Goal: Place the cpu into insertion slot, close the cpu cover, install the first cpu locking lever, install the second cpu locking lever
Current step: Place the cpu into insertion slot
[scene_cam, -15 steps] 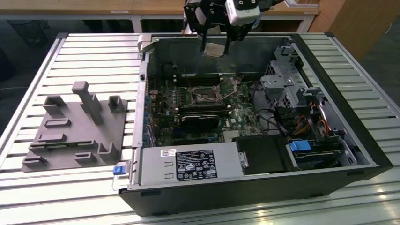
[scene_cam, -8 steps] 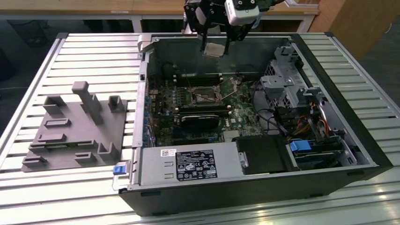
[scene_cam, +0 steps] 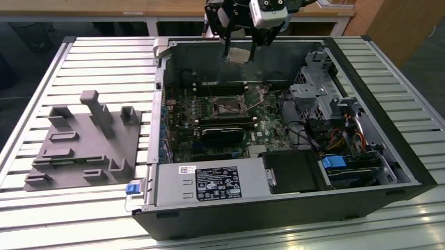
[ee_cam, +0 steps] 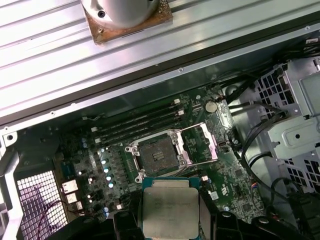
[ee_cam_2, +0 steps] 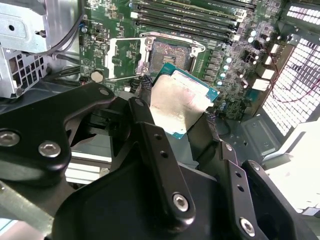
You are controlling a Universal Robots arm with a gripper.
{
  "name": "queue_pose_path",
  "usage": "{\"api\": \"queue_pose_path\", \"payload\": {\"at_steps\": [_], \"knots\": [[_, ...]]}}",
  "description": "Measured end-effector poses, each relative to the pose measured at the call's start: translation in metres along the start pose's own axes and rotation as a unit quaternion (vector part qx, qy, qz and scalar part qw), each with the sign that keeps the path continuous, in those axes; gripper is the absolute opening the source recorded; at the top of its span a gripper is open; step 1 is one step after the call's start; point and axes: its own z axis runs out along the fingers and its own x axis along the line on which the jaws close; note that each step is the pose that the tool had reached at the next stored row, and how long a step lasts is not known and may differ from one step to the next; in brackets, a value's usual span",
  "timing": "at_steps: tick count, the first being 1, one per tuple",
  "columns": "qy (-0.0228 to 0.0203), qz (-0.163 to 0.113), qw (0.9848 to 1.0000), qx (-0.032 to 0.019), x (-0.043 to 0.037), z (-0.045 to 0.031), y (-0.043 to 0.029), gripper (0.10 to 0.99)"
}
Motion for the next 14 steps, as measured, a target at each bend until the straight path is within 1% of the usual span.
{"api": "queue_pose_path", "payload": {"at_steps": [14], "knots": [[-0.0012, 0.014, 0.9999, -0.0002, 0.0006, 0.0001, -0.0002, 0.541]]}}
